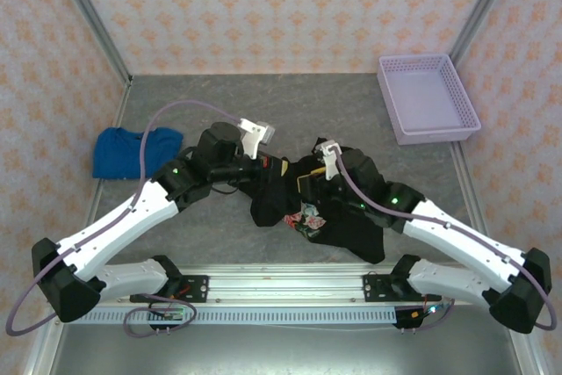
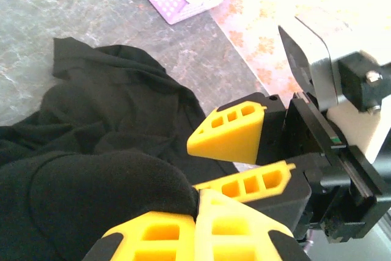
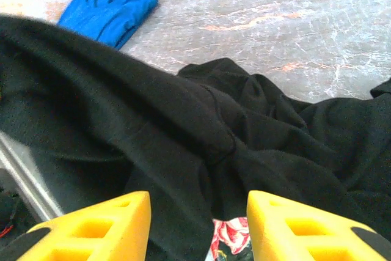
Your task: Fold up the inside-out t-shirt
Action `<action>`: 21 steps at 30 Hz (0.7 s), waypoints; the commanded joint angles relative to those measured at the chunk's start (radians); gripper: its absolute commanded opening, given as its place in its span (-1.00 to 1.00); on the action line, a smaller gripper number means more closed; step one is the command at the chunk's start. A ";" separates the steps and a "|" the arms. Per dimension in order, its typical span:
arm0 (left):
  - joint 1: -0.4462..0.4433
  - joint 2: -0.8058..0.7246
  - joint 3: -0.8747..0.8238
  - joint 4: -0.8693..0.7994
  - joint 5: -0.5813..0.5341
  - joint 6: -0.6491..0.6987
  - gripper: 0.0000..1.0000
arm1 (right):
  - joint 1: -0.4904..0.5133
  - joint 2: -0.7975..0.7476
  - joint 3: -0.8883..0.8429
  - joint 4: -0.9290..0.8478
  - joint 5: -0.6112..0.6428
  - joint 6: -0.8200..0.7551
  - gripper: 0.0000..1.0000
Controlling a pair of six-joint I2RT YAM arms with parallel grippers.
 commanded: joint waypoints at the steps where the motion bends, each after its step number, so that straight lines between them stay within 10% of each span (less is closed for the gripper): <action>1: 0.008 0.020 0.060 -0.073 0.062 -0.053 -1.00 | 0.020 -0.039 -0.038 0.028 -0.038 -0.041 -0.08; 12: 0.015 0.021 0.057 -0.080 0.080 -0.076 -1.00 | 0.116 0.077 -0.124 0.217 -0.043 0.023 -0.38; 21: 0.018 0.023 0.049 -0.071 0.078 -0.079 -1.00 | 0.150 0.127 -0.095 0.188 0.082 -0.016 -0.19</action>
